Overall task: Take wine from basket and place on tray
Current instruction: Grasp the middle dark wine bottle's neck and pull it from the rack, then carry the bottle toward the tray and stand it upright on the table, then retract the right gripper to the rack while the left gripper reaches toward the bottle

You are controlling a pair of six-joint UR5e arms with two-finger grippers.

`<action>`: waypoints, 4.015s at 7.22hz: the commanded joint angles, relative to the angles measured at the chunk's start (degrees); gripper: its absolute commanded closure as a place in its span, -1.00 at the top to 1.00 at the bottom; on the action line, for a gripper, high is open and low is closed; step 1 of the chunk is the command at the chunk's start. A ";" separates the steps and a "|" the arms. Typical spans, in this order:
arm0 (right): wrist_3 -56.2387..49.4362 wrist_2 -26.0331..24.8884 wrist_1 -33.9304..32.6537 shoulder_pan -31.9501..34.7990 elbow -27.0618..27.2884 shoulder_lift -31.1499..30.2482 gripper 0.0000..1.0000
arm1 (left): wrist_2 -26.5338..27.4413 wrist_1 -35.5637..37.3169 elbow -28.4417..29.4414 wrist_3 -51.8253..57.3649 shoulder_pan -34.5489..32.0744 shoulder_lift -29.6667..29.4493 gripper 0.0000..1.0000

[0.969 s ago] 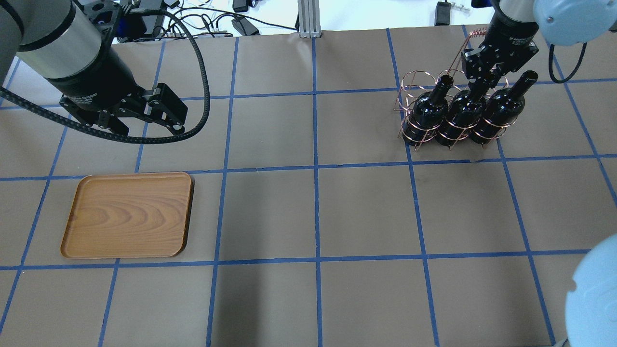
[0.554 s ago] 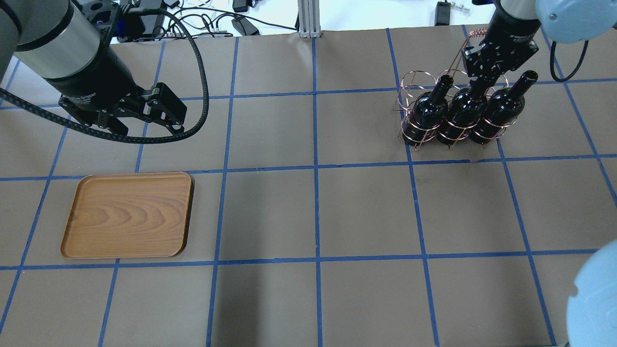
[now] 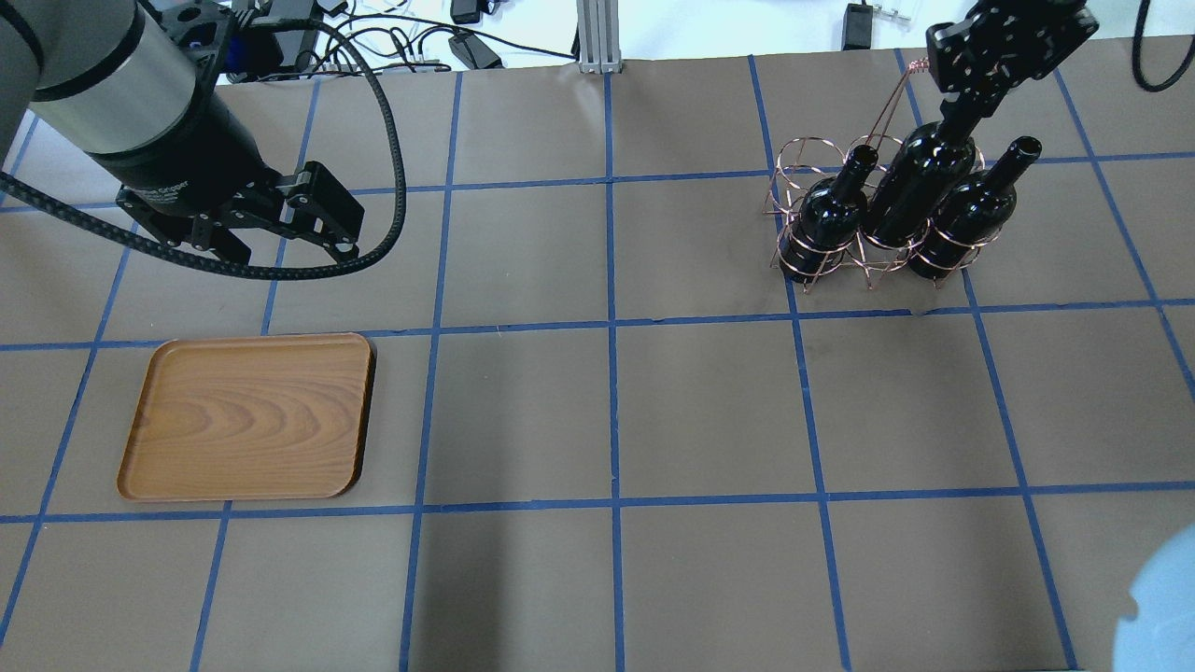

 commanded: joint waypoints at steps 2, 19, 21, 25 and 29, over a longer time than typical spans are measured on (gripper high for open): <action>2.69 -0.19 11.12 0.54 -1.24 -4.90 -0.43 | 0.63 0.17 0.52 2.62 1.12 0.03 1.00; 65.29 1.75 -18.92 43.26 7.50 8.28 0.98 | 0.99 -0.62 0.08 18.82 18.18 0.11 1.00; 62.24 1.40 -19.01 41.08 6.89 6.36 0.92 | 2.82 -0.89 0.17 18.90 17.92 0.29 1.00; 36.55 7.29 -7.37 20.64 6.88 -4.26 0.99 | 2.22 -0.89 -1.42 20.06 16.78 0.38 1.00; 22.31 0.17 -0.99 12.85 9.85 -13.22 0.91 | 2.31 1.92 -1.15 -1.80 -1.64 -0.85 1.00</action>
